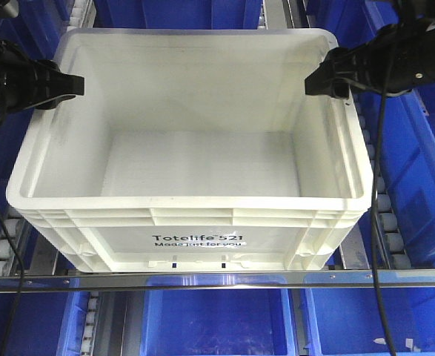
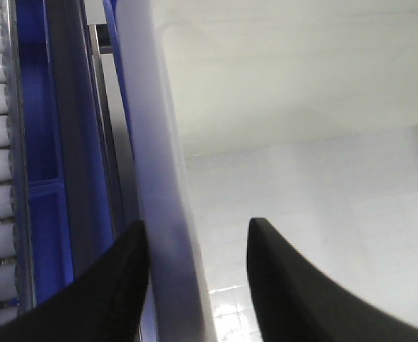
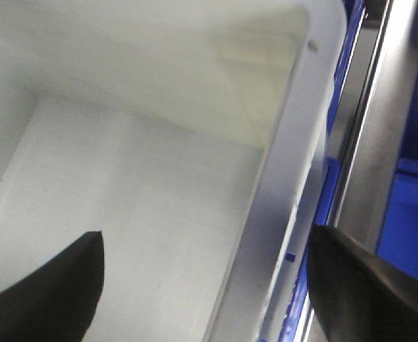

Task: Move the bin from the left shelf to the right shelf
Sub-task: 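Push the white tote farther along the rollers with both grippers, then open both grippers and lift them off the tote rims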

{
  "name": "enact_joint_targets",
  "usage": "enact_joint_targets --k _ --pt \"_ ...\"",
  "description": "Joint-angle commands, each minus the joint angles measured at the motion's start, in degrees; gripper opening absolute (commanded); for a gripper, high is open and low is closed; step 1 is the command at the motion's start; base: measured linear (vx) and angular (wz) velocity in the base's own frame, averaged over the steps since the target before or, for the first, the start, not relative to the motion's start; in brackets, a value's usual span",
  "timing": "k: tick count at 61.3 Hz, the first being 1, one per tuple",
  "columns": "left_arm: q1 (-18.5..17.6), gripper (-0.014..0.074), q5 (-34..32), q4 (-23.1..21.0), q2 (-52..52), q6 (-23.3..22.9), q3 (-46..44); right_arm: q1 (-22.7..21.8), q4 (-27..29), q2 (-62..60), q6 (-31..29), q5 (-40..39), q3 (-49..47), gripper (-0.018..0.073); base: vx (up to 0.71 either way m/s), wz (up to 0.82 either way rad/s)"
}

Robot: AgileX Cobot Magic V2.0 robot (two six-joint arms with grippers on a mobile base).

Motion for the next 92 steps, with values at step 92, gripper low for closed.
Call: enact_joint_targets --k 92 --pt "-0.41 0.0311 -20.83 -1.51 -44.68 3.08 40.19 -0.06 30.36 -44.26 -39.18 -34.88 46.35 0.0565 0.00 0.00"
